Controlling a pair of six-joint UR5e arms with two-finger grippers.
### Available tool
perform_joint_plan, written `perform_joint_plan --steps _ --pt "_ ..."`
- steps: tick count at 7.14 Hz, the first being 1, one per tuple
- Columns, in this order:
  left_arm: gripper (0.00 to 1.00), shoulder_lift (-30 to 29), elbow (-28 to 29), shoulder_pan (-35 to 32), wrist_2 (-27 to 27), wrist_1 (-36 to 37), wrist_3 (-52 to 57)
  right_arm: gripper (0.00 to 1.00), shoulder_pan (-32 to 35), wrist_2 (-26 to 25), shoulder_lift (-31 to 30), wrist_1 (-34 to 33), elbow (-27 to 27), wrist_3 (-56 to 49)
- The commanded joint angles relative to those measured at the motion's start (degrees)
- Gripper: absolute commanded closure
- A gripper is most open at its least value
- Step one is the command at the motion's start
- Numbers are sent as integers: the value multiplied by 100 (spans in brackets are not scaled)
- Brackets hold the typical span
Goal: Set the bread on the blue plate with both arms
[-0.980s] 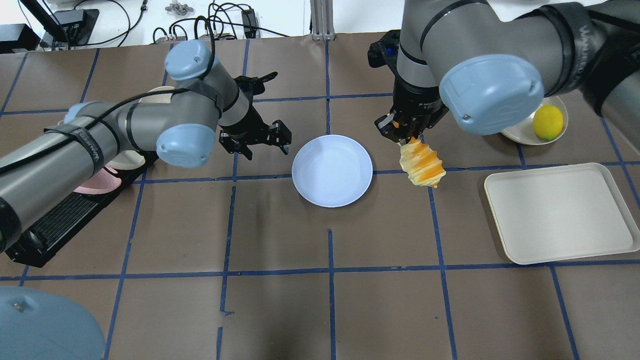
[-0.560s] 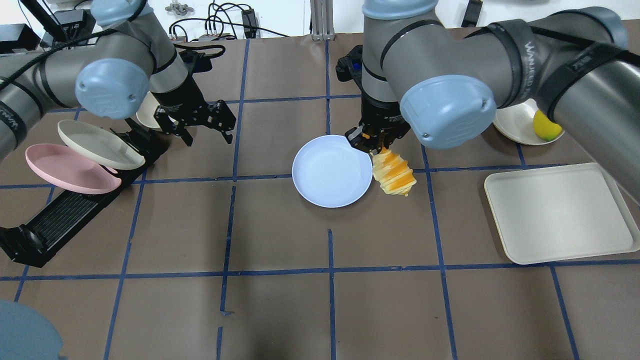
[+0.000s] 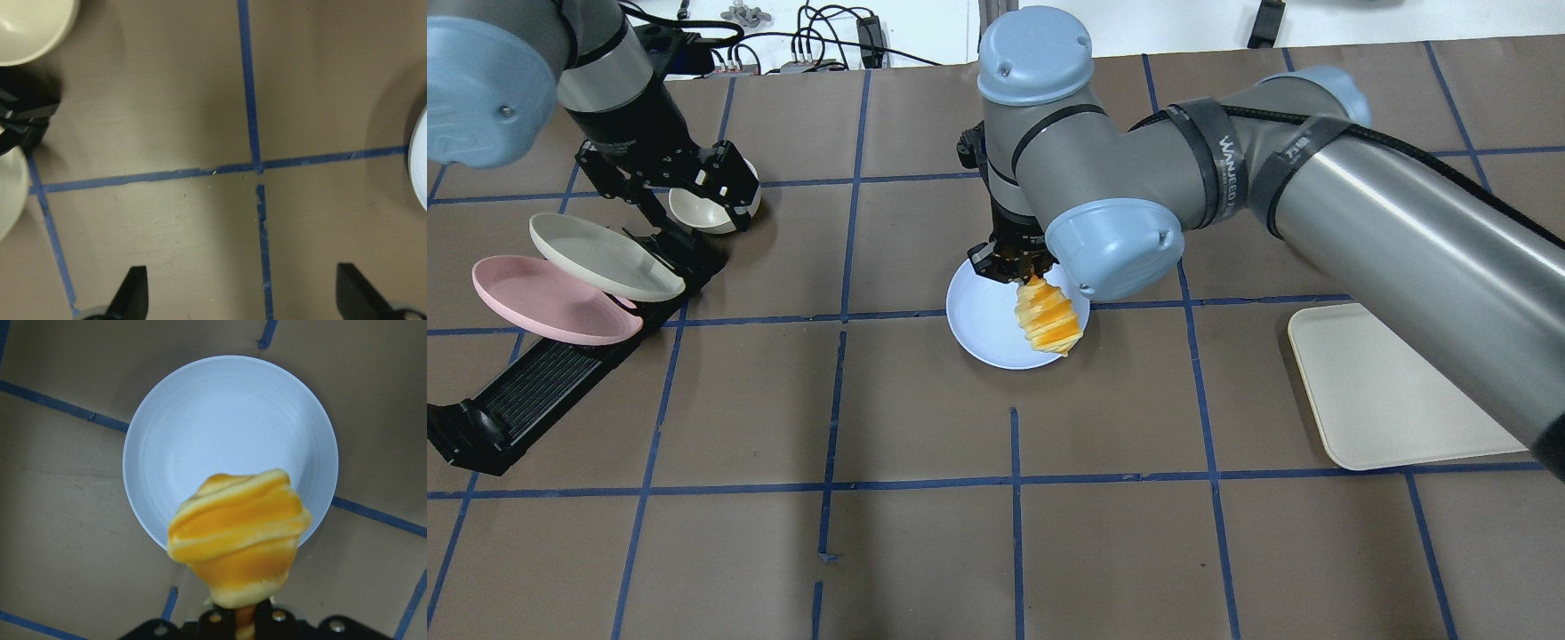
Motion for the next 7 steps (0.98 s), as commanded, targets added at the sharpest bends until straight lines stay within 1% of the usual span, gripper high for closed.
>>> perform_joint_plan --steps 1,2,4,6,7 --pt "0 565 33 93 -42 -504 55 92 18 8 439 -596 0 -119" --pt "0 611 -115 75 -121 -479 72 92 18 8 606 -659 -18 -233" --pt "0 673 -160 23 -270 -453 46 92 18 -44 931 -922 -149 -313" --pt "0 699 -169 31 -288 -453 90 92 9 -54 1047 -976 -220 -331" --pt "0 674 -135 -21 -289 -444 64 92 9 -71 1134 -1002 -211 -592"
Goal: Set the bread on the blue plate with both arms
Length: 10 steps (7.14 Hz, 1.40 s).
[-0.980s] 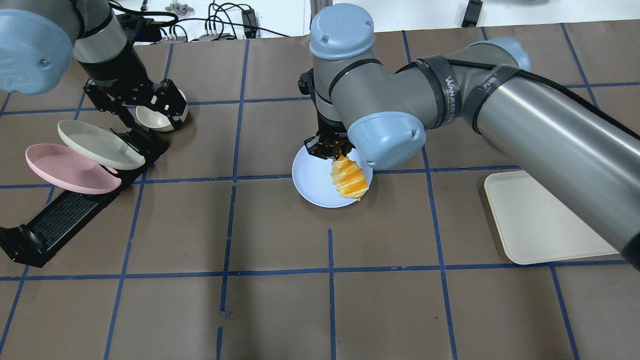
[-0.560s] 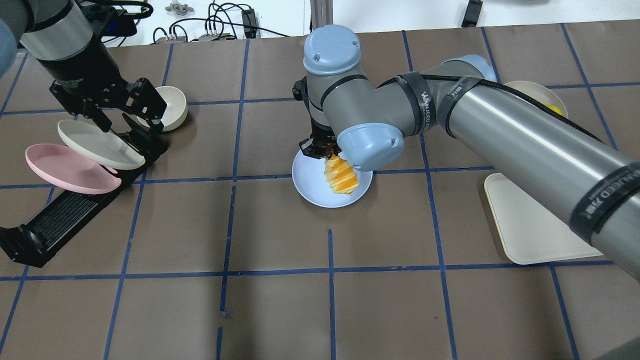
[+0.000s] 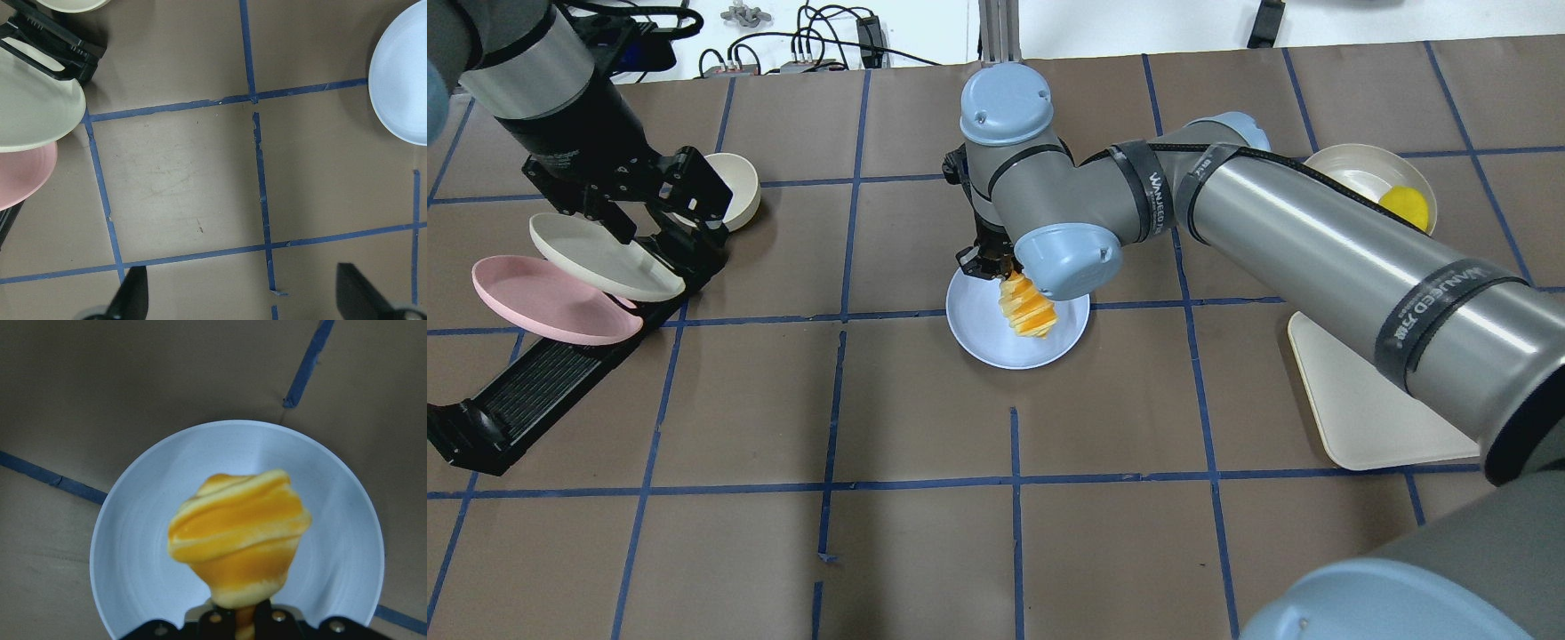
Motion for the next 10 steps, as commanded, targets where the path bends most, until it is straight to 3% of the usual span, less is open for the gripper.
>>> perform_joint_plan --steps 1,2,3,4,8,10 --pt "0 -62 138 -49 48 -2 -58 88 -4 1 120 -61 1 -254" --pt "0 -19 157 -58 -13 -2 -119 76 -13 45 120 -62 35 -272" --pt "0 33 174 -84 -135 -28 -259 5 -13 45 112 -62 27 -333" --pt "0 112 79 -93 -197 -37 -278 0 -13 36 103 -53 18 -403" --pt "0 183 -159 -66 -215 7 -173 0 -39 45 59 -44 45 -421" --pt "0 218 -151 -75 -224 16 -591 0 -319 10 -509 209 -8 -456"
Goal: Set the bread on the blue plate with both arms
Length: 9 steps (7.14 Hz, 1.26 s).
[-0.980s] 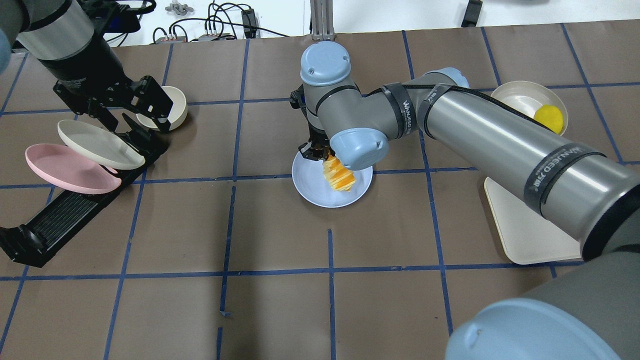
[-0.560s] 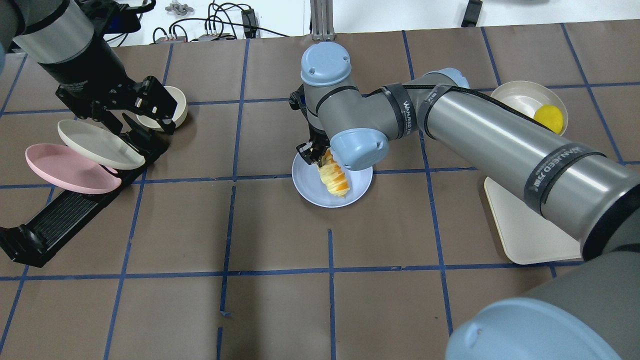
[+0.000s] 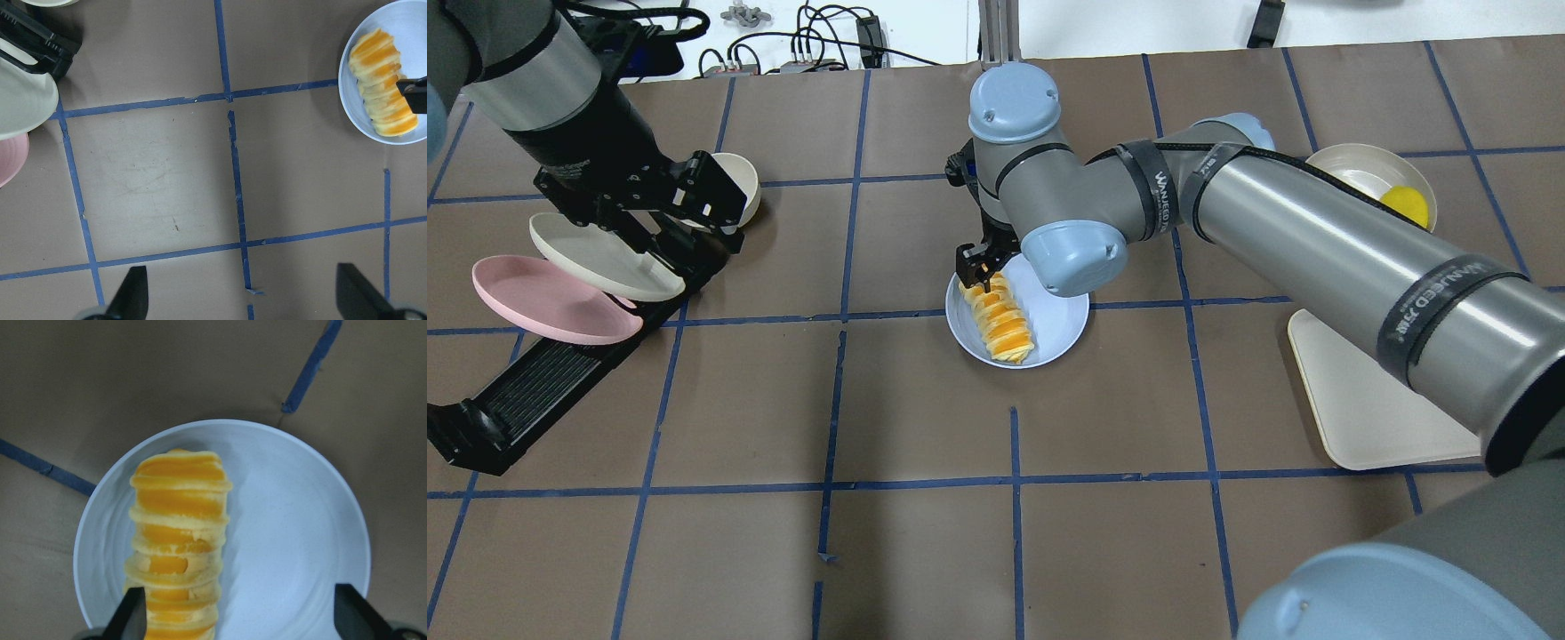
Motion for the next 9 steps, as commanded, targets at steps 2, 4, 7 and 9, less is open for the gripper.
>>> perform_joint_plan --steps 2,4,7,9 --pt "0 -13 -24 -34 -15 -5 -765 0 -806 -3 -1065 1027 -116 -114" --pt "0 40 -155 -34 11 13 -835 0 -1420 110 -1673 1234 -117 17" --pt "0 58 -165 -25 11 13 -818 0 -2021 32 -2525 2325 -90 -26" --pt "0 58 -165 -25 2 13 -835 0 -2092 32 -2949 2728 -38 -27"
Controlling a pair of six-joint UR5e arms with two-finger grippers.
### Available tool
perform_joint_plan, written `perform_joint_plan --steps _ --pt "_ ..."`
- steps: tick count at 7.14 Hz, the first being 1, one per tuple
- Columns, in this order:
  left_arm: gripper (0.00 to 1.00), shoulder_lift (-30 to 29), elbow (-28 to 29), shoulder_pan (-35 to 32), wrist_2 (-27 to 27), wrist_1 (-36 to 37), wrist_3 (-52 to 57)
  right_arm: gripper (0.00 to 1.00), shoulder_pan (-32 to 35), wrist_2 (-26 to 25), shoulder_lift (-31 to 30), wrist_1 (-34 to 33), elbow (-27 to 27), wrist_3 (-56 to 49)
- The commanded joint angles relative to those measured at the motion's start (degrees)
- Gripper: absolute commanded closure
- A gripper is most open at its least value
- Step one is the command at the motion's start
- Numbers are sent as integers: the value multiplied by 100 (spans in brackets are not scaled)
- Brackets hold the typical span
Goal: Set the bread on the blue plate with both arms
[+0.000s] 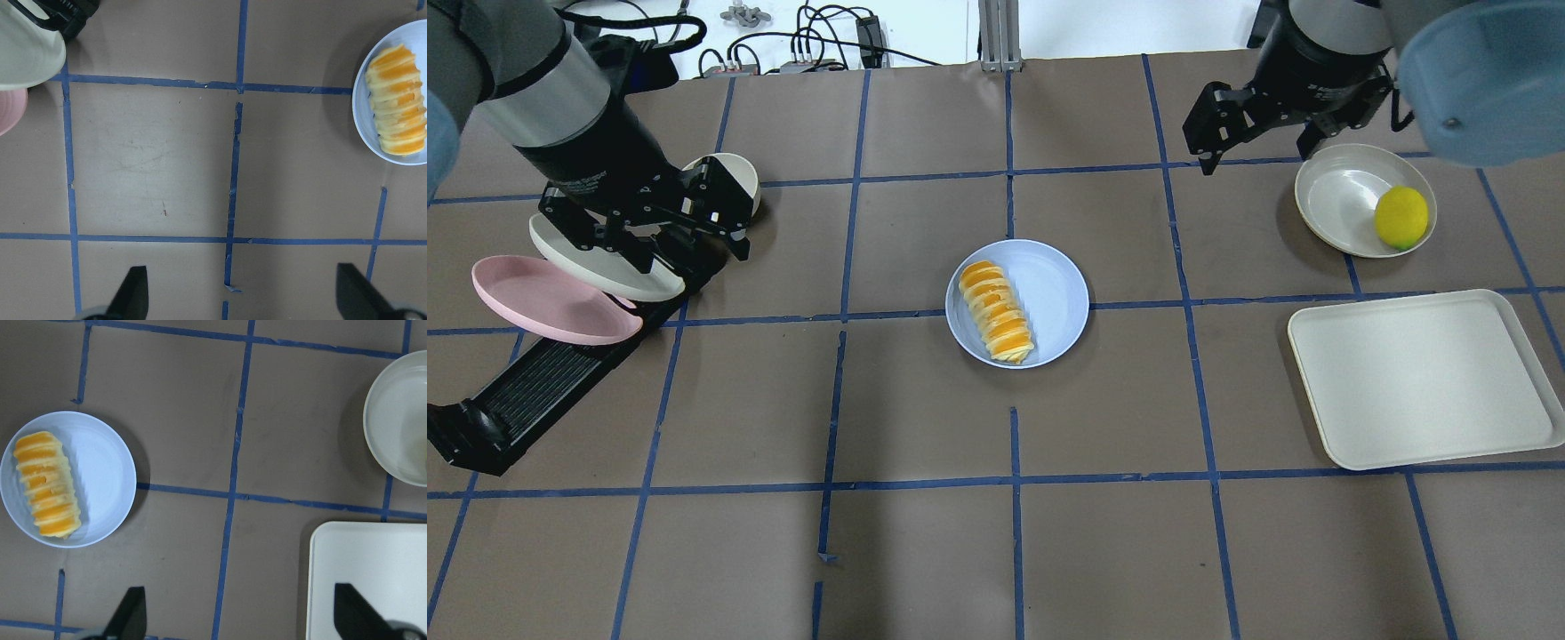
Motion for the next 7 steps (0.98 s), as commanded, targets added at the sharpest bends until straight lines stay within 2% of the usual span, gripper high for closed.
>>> perform_joint_plan --steps 1,2,7 --pt "0 0 0 0 -7 0 -5 0 3 -7 -267 614 -55 63" --pt "0 0 0 0 -15 0 -5 0 3 -16 -249 791 -74 54" --pt "0 0 0 0 -15 0 -5 0 -5 -34 -240 828 -83 54"
